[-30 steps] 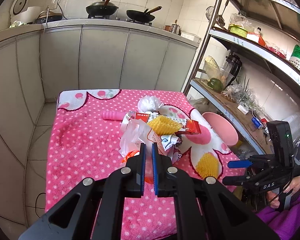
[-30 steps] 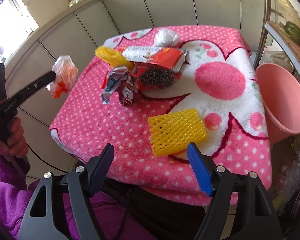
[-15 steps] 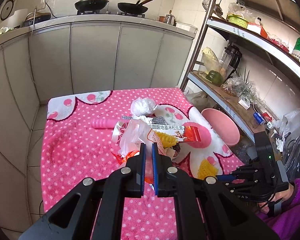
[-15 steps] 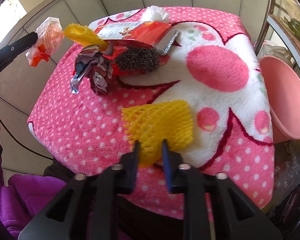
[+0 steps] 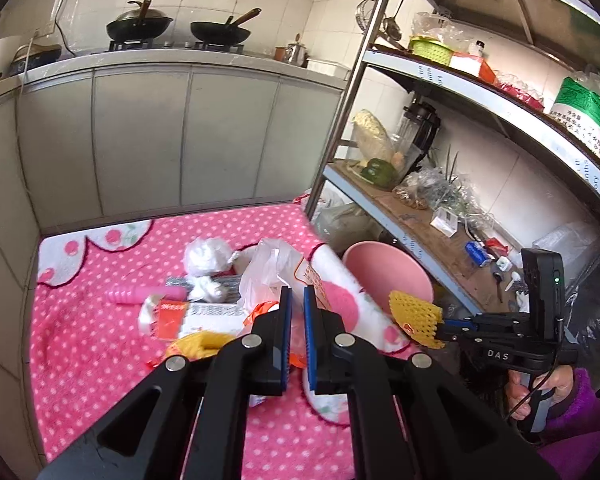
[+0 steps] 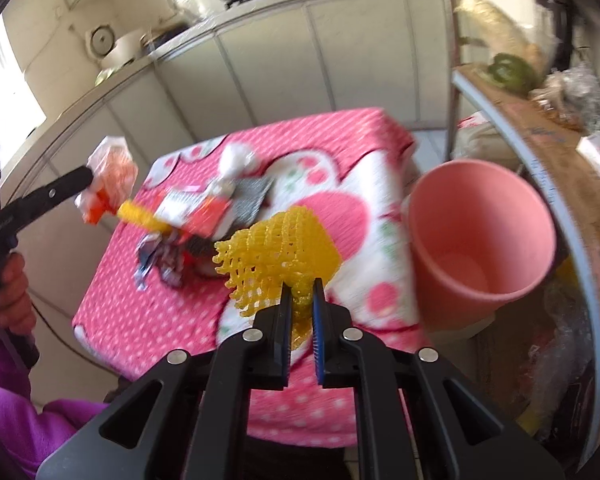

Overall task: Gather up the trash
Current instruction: 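Carry both items over the pink bucket and open both tools to drop them, then move both open tools back over the table, then grasp a yellow foam net with the left tool while the right tool grasps the white plastic bag, then carry both items over the pink bucket and open both tools to drop them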

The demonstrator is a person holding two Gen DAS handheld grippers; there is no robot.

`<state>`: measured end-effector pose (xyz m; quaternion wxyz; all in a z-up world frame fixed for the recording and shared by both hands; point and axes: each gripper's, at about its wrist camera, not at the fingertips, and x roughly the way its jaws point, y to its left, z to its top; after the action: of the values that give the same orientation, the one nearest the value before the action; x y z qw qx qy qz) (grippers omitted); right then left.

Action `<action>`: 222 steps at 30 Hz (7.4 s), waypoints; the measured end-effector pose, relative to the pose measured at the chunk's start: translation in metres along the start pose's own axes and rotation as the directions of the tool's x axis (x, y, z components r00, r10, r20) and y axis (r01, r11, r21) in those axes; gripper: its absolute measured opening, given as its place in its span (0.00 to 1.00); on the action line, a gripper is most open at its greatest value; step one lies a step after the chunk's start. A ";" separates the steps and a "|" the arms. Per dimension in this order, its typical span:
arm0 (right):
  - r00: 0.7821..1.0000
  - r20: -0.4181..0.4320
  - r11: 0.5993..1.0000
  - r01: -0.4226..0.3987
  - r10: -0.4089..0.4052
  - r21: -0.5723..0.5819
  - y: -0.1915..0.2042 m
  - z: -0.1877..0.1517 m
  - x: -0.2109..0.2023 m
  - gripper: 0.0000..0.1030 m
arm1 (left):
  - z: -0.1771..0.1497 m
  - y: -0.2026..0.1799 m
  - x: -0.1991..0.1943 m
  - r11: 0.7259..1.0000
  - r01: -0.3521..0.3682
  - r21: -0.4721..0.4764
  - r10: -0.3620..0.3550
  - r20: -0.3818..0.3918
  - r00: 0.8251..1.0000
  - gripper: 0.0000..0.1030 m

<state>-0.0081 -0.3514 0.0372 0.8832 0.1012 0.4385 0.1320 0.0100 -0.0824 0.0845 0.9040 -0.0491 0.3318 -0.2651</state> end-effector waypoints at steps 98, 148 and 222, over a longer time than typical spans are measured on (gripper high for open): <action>0.998 0.009 0.990 0.056 -0.058 0.131 -0.065 0.052 0.079 0.35 | -0.004 0.046 0.037 0.992 -0.101 0.074 0.109 -0.123 0.986 0.21; 0.974 -0.192 0.963 -0.158 0.116 -0.217 0.104 0.144 0.239 0.07 | -0.068 0.132 -0.004 0.965 -0.184 -0.187 0.169 -0.090 0.981 0.06; 0.954 -0.071 0.882 0.296 -0.291 0.367 -0.189 0.000 0.097 0.09 | -0.025 -0.128 0.319 0.997 0.073 0.039 -0.052 -0.383 0.922 0.10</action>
<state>0.0757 -0.4988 -0.0914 0.8544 0.1990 0.4718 -0.0885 0.1416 -0.3532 -0.0839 0.8144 0.0166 0.4924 -0.3068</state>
